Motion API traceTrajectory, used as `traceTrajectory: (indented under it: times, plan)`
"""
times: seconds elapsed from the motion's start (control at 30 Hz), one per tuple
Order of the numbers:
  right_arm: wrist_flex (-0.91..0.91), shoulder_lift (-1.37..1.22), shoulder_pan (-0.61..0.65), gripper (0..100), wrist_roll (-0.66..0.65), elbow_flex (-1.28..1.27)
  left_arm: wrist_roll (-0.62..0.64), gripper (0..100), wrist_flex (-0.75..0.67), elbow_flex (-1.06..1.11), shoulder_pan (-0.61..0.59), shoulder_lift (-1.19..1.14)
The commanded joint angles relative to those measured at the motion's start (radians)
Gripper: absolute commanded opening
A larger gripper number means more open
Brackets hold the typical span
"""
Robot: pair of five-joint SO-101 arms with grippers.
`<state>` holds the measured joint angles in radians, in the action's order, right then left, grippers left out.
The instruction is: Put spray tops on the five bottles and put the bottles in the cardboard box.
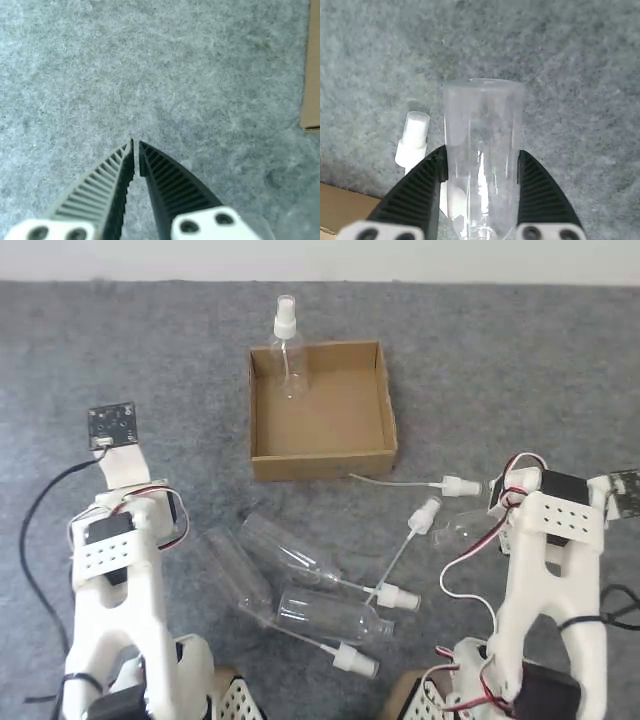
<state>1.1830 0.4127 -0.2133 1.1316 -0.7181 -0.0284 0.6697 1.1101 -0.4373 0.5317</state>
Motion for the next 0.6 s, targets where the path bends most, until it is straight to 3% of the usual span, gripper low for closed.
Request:
traceTrajectory:
  times: [0.0,0.13,0.4,0.57]
  plan:
    - [-0.008,0.038,-0.010,17.7,0.017,-0.006,-0.011,2,-0.020,-0.010,-0.005,0.037]
    - [-0.019,0.038,0.021,24.7,0.020,-0.035,-0.011,2,-0.020,-0.010,-0.005,0.037]
    - [-0.001,0.050,0.033,25.0,0.020,-0.011,-0.011,2,-0.020,-0.010,-0.005,0.037]
    - [0.134,0.050,0.045,25.0,0.014,0.115,-0.011,2,-0.023,-0.001,-0.005,0.040]
